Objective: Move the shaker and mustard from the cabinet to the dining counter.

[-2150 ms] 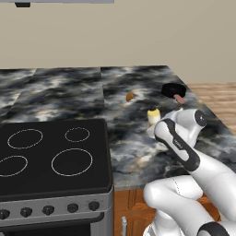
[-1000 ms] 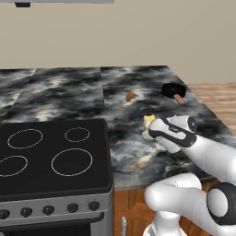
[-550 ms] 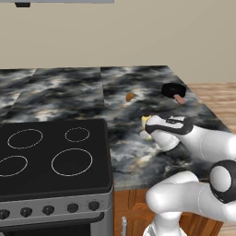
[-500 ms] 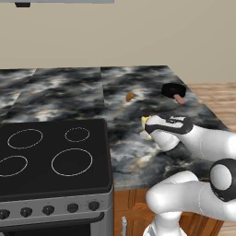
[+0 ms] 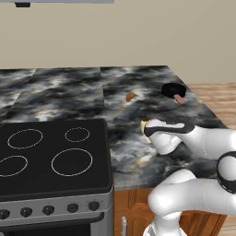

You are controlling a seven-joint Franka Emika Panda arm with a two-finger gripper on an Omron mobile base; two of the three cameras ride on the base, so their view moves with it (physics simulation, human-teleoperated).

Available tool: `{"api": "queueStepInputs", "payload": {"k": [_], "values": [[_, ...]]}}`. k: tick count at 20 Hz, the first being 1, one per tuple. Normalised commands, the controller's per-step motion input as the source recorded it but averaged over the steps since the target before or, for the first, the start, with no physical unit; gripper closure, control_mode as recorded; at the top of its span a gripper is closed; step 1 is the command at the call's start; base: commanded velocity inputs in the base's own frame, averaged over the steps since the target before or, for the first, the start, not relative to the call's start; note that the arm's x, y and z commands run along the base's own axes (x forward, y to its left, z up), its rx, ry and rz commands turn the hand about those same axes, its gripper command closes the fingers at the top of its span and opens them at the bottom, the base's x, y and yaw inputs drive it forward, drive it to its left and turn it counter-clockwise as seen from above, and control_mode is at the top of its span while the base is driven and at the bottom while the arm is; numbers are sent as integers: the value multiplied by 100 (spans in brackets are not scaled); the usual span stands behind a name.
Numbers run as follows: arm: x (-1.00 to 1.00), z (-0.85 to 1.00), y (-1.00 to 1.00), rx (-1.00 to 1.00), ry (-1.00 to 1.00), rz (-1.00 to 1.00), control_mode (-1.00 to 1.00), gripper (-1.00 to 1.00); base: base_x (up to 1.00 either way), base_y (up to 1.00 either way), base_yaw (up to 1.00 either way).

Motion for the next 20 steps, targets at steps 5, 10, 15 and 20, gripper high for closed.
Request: {"api": "queueStepInputs", "payload": {"k": [5,10,15,20], "values": [[4,-3,0,4,0,0,-100,100,0,0,0],[8,-7,0,5,0,0,-100,100,0,0,0],[7,-7,0,4,0,0,-100,100,0,0,0],[10,-10,0,0,0,0,-100,100,0,0,0]]}}
